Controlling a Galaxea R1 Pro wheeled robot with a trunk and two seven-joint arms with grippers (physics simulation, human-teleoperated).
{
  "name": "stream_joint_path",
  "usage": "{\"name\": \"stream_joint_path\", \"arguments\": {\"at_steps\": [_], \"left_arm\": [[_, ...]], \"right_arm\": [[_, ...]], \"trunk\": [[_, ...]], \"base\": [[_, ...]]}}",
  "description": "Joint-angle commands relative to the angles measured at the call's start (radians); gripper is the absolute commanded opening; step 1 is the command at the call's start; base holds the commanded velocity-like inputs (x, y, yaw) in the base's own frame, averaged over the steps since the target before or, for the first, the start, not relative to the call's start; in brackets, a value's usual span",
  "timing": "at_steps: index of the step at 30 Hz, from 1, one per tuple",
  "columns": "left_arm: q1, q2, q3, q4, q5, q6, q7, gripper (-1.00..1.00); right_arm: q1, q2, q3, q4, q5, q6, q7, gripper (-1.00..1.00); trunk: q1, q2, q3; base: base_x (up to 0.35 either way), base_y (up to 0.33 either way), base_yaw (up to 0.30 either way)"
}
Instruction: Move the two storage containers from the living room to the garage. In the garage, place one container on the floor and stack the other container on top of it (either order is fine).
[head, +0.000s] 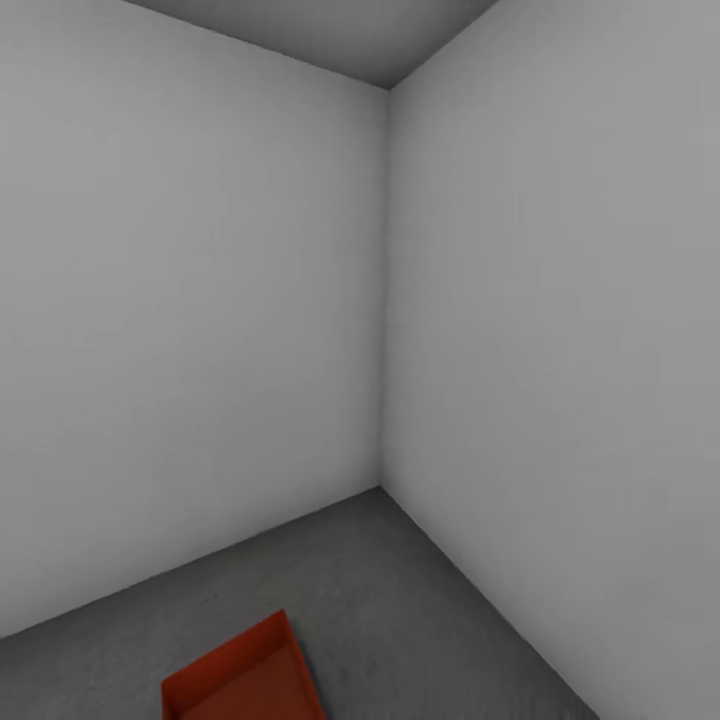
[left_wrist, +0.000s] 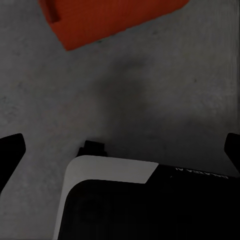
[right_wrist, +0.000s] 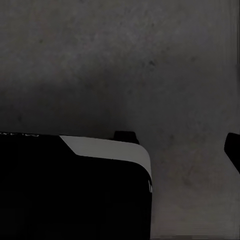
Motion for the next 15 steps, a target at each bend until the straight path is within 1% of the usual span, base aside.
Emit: {"name": "stream_joint_path", "arguments": {"at_steps": [1,15], "left_arm": [[-0.001,0.0,-0.007,0.001,0.01,-0.003,-0.004,1.0],[-0.001,0.0,-0.007,0.001,0.01,-0.003,-0.004,1.0]], "right_arm": [[-0.002,0.001,0.009,0.003,-0.01,-0.006,-0.001,1.0],[-0.002,0.002,0.013,0.003,0.0,-0.007,0.0,1.0]], "trunk": [[0.0,-0.001,-0.001],[0.0,-0.001,-0.001]], "base": [[0.0,0.0,-0.294],[0.0,0.0,-0.294]]}}
